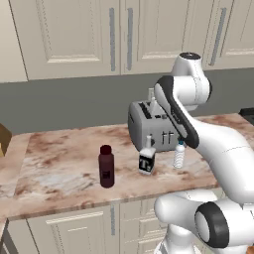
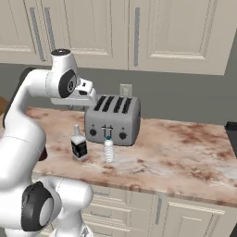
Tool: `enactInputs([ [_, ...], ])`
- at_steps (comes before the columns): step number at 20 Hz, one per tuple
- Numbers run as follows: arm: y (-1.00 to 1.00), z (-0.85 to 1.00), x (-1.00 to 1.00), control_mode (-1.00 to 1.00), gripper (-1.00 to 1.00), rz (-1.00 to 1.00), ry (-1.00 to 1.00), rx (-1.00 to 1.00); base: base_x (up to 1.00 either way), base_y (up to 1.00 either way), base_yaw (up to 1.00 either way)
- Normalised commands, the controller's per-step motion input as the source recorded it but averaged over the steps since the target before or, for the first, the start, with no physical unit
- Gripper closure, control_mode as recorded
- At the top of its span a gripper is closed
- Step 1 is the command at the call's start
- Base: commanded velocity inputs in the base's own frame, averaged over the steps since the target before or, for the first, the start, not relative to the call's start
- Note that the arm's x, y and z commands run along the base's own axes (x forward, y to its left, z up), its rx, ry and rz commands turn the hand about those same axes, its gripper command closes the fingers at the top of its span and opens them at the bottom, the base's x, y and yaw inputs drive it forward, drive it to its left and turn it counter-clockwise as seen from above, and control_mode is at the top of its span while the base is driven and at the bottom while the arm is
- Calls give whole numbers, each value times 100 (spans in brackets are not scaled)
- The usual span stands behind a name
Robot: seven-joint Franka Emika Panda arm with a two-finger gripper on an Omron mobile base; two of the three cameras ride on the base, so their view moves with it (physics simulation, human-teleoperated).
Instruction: Place the drinks on the dining counter in a tight cluster.
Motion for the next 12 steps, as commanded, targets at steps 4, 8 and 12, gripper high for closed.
enactInputs([
  [4,-1,-4,-7,-100,-100,0,0,-1,0,0,0],
  [8,-9,-6,-30,-100,-100,0,-8,0,0,0,0],
  [12,-16,0,-46,-100,-100,5,-24,1,0,0,0],
])
